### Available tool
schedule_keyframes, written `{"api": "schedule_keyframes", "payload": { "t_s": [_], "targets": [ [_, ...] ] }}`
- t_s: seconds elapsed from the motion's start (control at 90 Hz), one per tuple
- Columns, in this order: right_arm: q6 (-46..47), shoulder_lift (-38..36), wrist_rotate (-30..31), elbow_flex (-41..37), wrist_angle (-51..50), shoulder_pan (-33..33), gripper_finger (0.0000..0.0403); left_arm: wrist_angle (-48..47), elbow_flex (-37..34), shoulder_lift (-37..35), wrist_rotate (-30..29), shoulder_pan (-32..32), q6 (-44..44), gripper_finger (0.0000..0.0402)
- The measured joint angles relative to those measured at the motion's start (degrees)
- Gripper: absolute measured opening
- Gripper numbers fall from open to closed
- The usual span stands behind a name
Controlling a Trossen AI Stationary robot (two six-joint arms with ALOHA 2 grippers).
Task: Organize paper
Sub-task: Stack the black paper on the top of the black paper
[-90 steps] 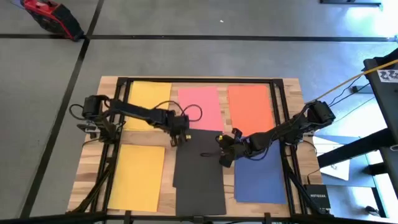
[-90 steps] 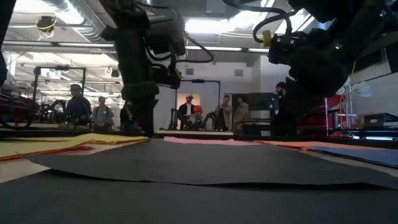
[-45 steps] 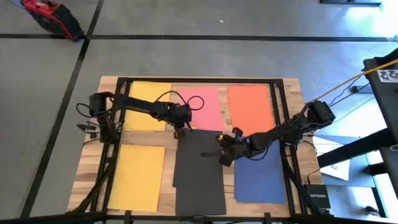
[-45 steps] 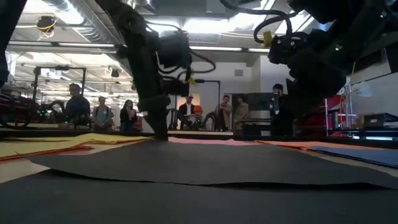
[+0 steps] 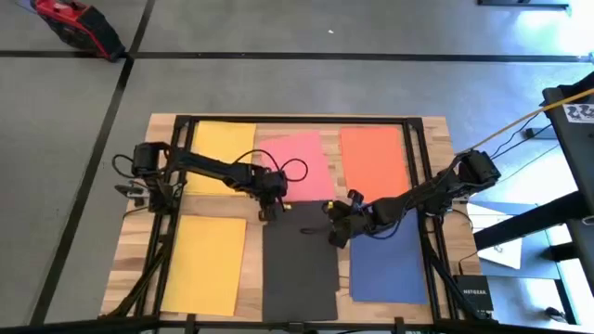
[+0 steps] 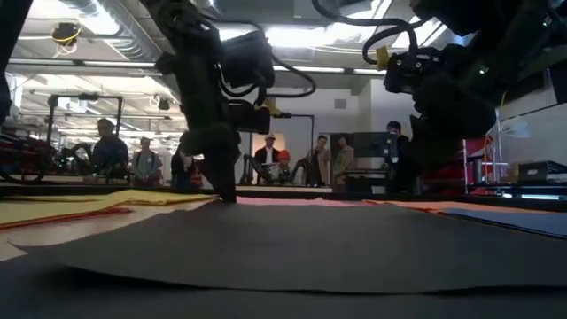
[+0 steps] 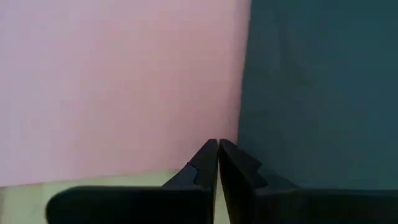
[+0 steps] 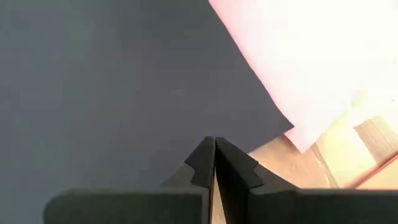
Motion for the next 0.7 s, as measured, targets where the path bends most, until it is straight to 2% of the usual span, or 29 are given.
{"api": "schedule_keyframes", "payload": {
  "t_s": [0.211, 0.411, 0.544, 0.7],
  "targets": [
    [0.1, 0.0, 0.0, 0.0, 0.0, 0.0, 0.0001, -0.9, 0.6, 0.0, -0.7, -2.8, 0.2, 0.0000],
    [0.2, 0.0, 0.0, 0.0, 0.0, 0.0, 0.0001, -1.9, 3.1, 0.0, -11.3, -0.3, 1.2, 0.0000],
    [0.2, 0.0, 0.1, 0.0, 0.0, 0.0, 0.0001, -0.4, 3.6, 0.1, -10.8, 3.0, 3.1, 0.0000],
    [0.2, 0.0, 0.4, 0.0, 0.1, 0.0, 0.0001, 1.1, 3.5, 2.5, -5.8, 5.8, 3.7, 0.0000]
  ]
}}
